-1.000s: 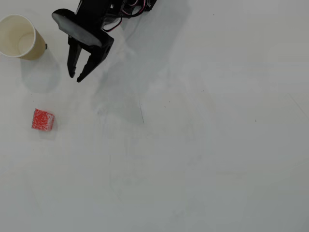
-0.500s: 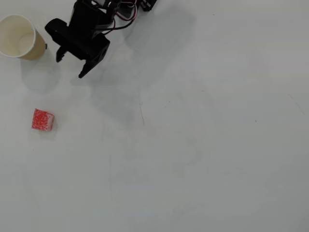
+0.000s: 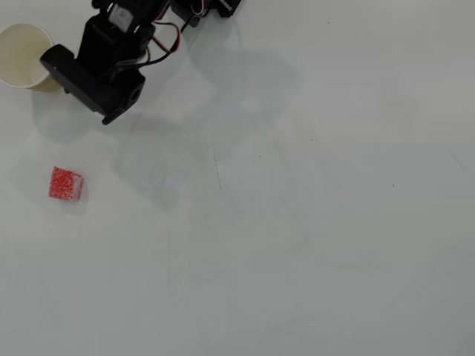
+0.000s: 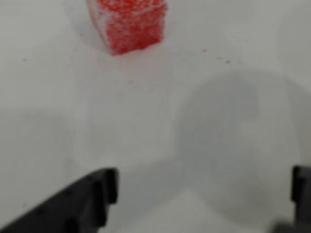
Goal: Pick up the cube and drop it in the cup.
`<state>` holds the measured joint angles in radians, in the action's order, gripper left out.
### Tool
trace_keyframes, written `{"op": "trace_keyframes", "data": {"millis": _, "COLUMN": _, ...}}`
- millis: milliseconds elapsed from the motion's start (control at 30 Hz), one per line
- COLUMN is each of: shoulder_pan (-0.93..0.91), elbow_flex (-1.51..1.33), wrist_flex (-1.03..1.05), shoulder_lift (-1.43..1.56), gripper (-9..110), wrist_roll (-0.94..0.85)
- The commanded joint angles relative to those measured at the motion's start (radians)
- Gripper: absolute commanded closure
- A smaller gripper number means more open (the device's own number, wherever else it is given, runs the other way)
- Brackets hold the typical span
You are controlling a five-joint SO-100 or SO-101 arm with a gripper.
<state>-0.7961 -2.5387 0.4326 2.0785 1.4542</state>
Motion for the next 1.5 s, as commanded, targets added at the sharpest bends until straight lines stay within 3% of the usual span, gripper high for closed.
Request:
{"op": "trace_keyframes", "data": {"millis": 0, "shoulder_pan": -0.021, "elbow_flex": 0.192, "wrist_flex": -0.052, "shoulder_lift": -0.066, "gripper": 71, "wrist_roll": -0.008}}
{"op": "trace_keyframes", "data": {"millis": 433, "shoulder_pan": 0.038, "elbow_flex": 0.373, "wrist_flex": -0.184, "shoulder_lift": -0.302, "gripper": 71, "wrist_roll": -0.051}}
{"op": "trace_keyframes", "data": {"millis": 1467, "shoulder_pan": 0.127, "elbow_flex": 0.643, "wrist_flex": -0.244, "shoulder_lift": -0.630, "gripper": 67, "wrist_roll": -0.080}}
